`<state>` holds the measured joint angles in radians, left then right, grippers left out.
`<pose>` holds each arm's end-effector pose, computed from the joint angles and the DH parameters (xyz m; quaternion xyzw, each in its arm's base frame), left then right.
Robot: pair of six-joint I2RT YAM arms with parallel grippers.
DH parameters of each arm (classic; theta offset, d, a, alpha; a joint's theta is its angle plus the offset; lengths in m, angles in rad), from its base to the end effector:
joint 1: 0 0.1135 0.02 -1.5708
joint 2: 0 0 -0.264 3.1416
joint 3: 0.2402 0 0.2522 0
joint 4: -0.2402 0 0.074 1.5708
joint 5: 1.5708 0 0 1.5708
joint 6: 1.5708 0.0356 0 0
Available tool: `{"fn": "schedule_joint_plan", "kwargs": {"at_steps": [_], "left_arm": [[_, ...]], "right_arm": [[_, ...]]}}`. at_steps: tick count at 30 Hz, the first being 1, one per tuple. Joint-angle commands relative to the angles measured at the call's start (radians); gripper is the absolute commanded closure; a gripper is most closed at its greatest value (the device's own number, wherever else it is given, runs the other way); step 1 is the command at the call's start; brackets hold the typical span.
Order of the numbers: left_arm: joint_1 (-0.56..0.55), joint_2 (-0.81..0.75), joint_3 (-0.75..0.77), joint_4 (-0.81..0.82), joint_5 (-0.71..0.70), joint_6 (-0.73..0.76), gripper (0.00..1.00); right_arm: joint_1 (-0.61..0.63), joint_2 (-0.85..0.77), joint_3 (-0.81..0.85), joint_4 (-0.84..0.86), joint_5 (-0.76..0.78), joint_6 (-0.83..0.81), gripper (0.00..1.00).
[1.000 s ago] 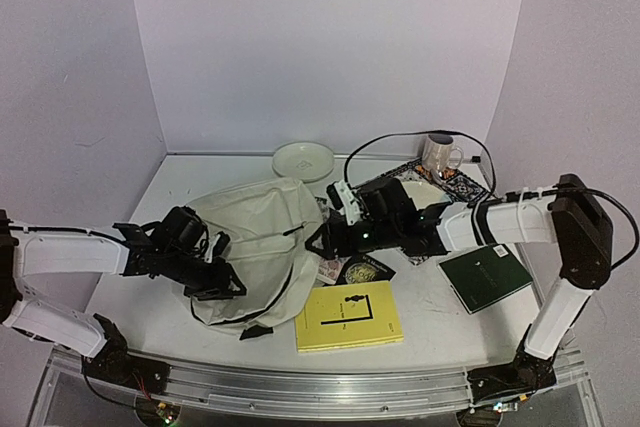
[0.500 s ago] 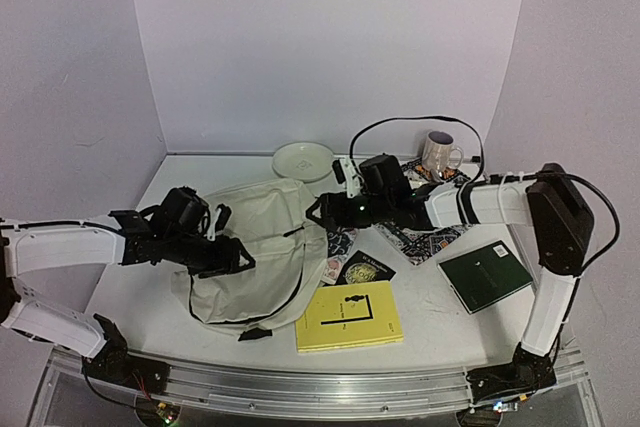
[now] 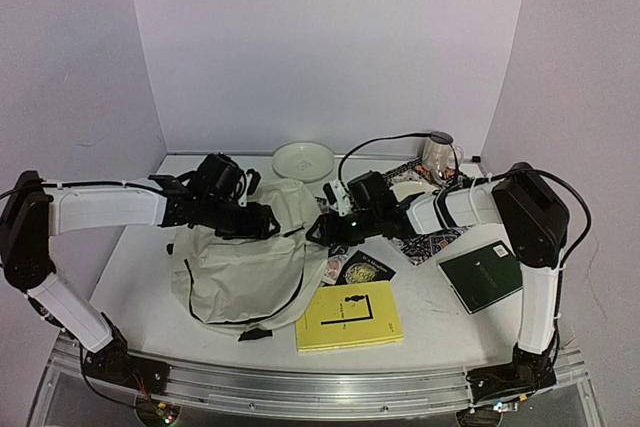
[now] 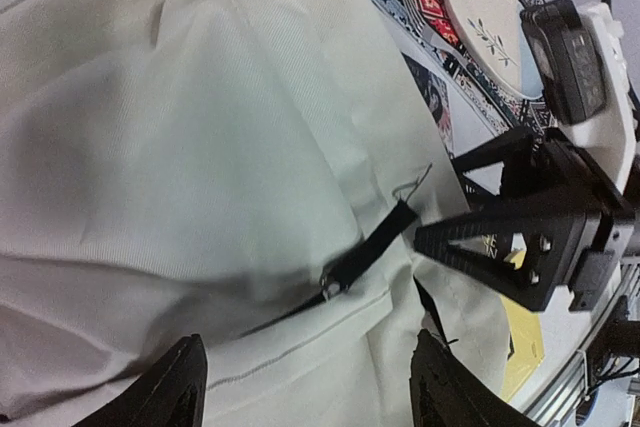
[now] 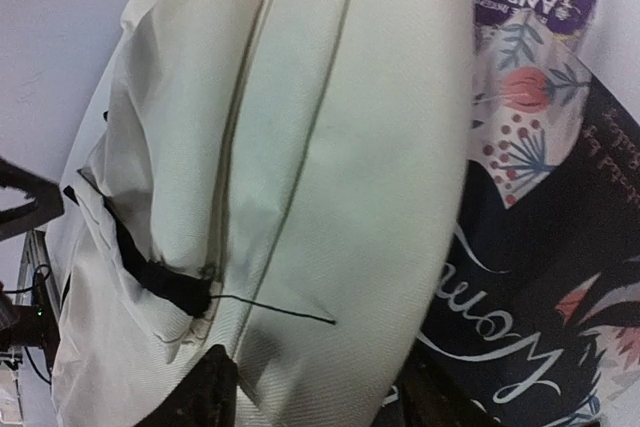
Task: Pack the student bag
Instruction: Hold the student bag at the center of the board.
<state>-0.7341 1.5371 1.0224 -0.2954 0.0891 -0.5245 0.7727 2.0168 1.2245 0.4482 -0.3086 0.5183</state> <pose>0.2424 -0.2230 0.2297 0.1135 0.9208 -0.2517 0.2755 0.3148 0.3220 0.1830 -0.1902 0.7903 0.4426 0.3787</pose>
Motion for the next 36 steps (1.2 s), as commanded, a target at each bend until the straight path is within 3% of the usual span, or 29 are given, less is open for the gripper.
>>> {"fn": "schedule_joint_plan", "kwargs": {"at_steps": [1, 8, 9, 26, 31, 36], "left_arm": [[-0.003, 0.094, 0.132, 0.014, -0.057, 0.085, 0.3], [-0.02, 0.181, 0.213, -0.027, -0.072, 0.156, 0.3], [-0.026, 0.186, 0.222, -0.033, -0.078, 0.167, 0.3], [-0.102, 0.331, 0.353, -0.118, -0.279, 0.26, 0.31], [-0.118, 0.36, 0.376, -0.129, -0.284, 0.259, 0.42], [-0.122, 0.327, 0.361, -0.138, -0.34, 0.231, 0.77]], "right_arm": [[-0.004, 0.013, 0.044, 0.04, -0.087, 0.001, 0.59], [-0.004, -0.032, 0.008, 0.071, -0.101, 0.008, 0.98], [-0.004, -0.038, 0.005, 0.073, -0.102, 0.009, 1.0], [-0.003, -0.056, 0.017, 0.108, -0.144, 0.038, 1.0], [-0.003, -0.052, 0.023, 0.108, -0.15, 0.04, 1.0], [-0.002, -0.069, 0.016, 0.107, -0.138, 0.037, 1.0]]}}
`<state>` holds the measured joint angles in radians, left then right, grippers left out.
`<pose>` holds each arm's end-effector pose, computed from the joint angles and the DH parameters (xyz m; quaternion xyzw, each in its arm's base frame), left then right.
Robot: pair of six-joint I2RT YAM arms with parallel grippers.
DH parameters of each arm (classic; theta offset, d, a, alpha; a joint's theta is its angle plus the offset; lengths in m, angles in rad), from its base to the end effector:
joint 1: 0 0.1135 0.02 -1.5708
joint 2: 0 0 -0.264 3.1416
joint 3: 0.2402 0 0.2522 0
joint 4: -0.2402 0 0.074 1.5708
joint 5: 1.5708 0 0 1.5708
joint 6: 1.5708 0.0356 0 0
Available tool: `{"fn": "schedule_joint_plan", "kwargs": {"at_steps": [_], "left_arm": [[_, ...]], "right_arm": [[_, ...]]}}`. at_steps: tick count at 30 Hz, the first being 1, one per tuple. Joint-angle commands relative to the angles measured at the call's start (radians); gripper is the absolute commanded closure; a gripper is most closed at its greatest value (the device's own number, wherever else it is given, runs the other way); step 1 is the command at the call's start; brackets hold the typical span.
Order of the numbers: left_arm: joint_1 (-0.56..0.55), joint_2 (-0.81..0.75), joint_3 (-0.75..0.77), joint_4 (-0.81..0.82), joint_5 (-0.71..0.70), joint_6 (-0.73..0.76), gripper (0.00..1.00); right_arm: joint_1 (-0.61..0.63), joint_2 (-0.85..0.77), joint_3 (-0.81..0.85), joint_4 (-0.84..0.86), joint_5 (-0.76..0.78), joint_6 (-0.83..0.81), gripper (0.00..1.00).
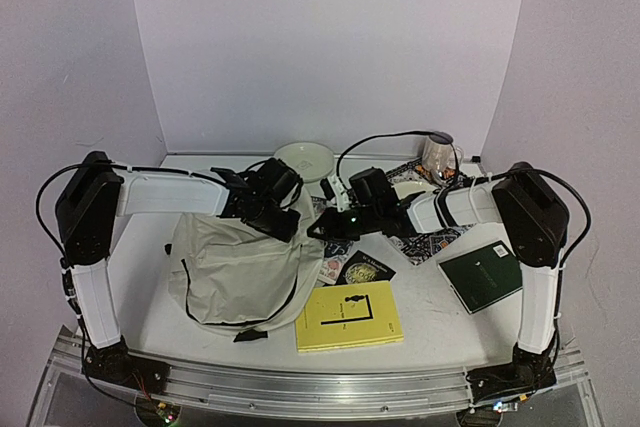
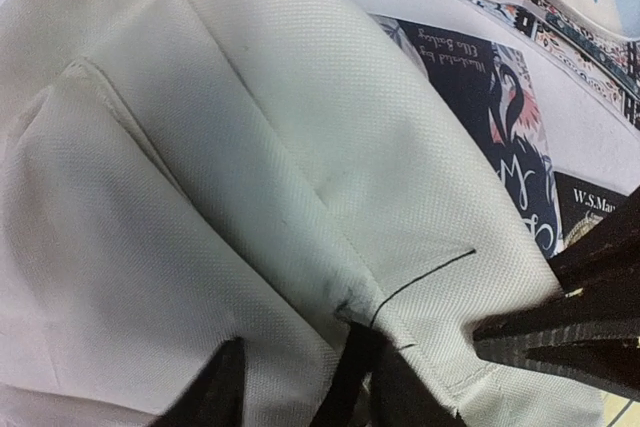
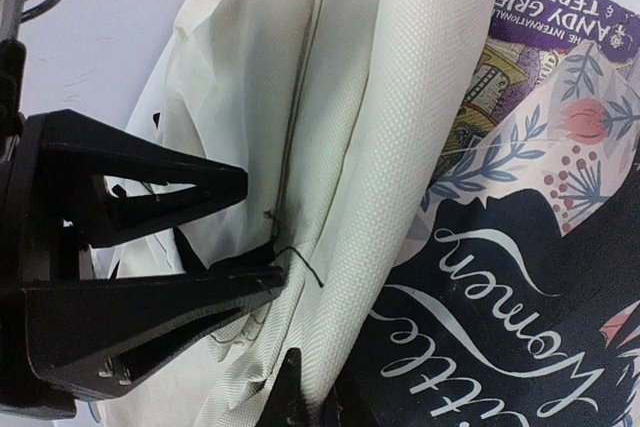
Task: Pack the student bag
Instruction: Hold the student bag at the center of the board, then pick up the lower front pocket of the student bag, then unzip the lower front pocket of the student bag.
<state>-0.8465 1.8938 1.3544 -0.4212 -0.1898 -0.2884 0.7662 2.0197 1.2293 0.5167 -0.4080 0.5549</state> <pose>0.2749 -0.3006 0.2002 0.2342 0.9206 -0.0845 0.3007 0.3161 0.3238 0.1906 -0.2040 0.7632 0.4904 0.3680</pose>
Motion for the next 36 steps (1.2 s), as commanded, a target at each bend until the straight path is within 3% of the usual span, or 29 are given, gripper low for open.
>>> {"fn": "schedule_joint_plan", "kwargs": {"at_steps": [1, 3, 5, 12, 19, 30, 36], "left_arm": [[-0.009, -0.045, 0.021, -0.013, -0.071, -0.01, 0.84], [-0.009, -0.073, 0.003, -0.014, -0.093, -0.024, 0.97], [-0.008, -0.102, -0.025, -0.015, -0.12, -0.044, 1.0], [0.011, -0.222, -0.18, -0.025, -0.264, -0.129, 1.0], [0.082, -0.323, -0.36, -0.028, -0.271, -0.252, 1.0], [0.297, -0.493, -0.592, -0.037, -0.269, -0.412, 1.0], [0.323, -0.582, -0.652, -0.029, -0.26, -0.448, 1.0]], "right_arm": [[0.004, -0.076, 0.008, 0.039, -0.035, 0.0, 1.0], [0.004, -0.083, 0.002, 0.039, -0.029, -0.002, 1.0], [0.004, -0.092, -0.005, 0.039, -0.014, -0.005, 1.0], [-0.008, -0.128, -0.044, 0.039, 0.046, -0.01, 1.0], [-0.028, -0.147, -0.07, 0.039, 0.069, -0.01, 1.0], [-0.071, -0.188, -0.12, 0.039, 0.099, -0.015, 1.0], [-0.077, -0.182, -0.098, 0.008, 0.1, -0.049, 1.0]]}}
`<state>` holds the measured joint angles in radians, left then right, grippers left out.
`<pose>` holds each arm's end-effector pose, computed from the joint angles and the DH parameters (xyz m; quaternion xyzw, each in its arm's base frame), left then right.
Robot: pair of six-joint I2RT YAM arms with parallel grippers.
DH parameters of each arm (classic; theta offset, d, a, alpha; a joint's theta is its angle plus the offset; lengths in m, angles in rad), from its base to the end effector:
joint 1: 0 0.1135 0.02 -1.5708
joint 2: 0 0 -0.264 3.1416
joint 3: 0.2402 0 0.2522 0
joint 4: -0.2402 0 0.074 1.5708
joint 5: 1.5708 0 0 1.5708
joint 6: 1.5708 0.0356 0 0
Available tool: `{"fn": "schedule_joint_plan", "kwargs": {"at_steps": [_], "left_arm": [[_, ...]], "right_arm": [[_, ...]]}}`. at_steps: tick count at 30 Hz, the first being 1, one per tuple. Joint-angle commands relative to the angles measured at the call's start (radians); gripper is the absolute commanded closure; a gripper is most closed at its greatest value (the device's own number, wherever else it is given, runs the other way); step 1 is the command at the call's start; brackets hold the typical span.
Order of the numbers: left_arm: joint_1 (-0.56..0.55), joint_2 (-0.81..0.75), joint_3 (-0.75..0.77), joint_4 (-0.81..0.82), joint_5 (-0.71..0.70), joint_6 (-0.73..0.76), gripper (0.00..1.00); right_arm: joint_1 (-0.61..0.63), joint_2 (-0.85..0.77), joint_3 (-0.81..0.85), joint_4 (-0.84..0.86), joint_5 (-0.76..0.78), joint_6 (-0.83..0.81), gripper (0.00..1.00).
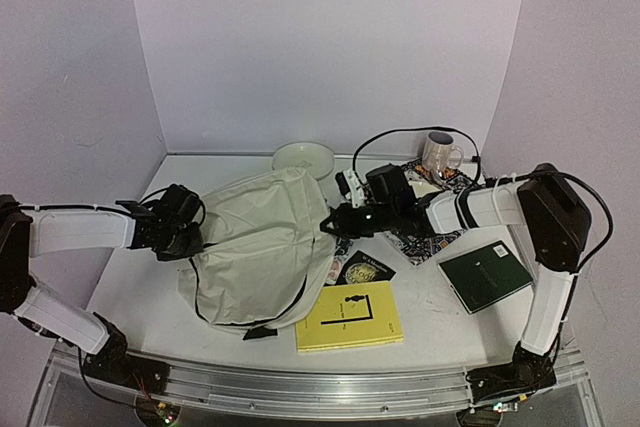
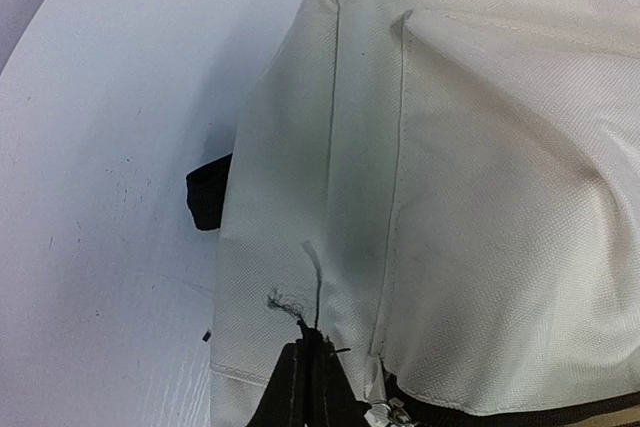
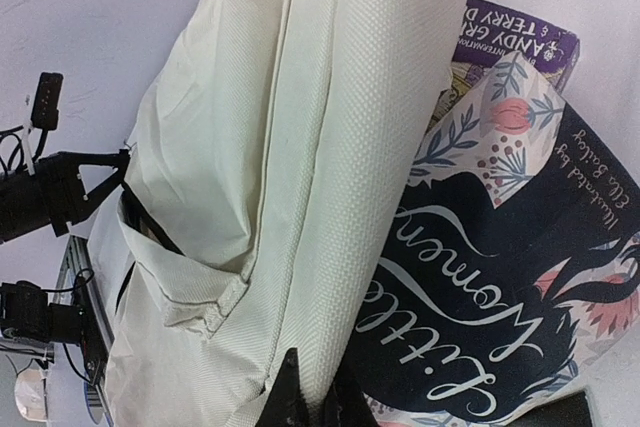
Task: Pack the student bag
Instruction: Unzip the lower front pocket of the student bag, then set down the student bag at the center of the board.
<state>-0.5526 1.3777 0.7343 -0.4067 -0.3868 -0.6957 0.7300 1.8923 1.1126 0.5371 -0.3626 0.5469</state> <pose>0.2237 -0.1222 0.1808 -0.1171 0.9423 0.0031 0.3135 0.3075 0.2921 0.2086 -0.1815 0.7612 0.4753 0.4022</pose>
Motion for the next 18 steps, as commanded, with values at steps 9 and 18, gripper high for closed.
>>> {"fn": "schedule_joint_plan", "kwargs": {"at_steps": [9, 18], "left_arm": [[0.028, -0.153, -0.064, 0.076, 0.183, 0.021, 1.0], [0.028, -0.19, -0.085, 0.14, 0.317, 0.003, 1.0]], "right_arm": [[-0.029, -0.038, 0.082, -0.064, 0.017, -0.116, 0.84], [0.053, -0.091, 0.154, -0.177, 0.101, -0.309, 0.43]]}}
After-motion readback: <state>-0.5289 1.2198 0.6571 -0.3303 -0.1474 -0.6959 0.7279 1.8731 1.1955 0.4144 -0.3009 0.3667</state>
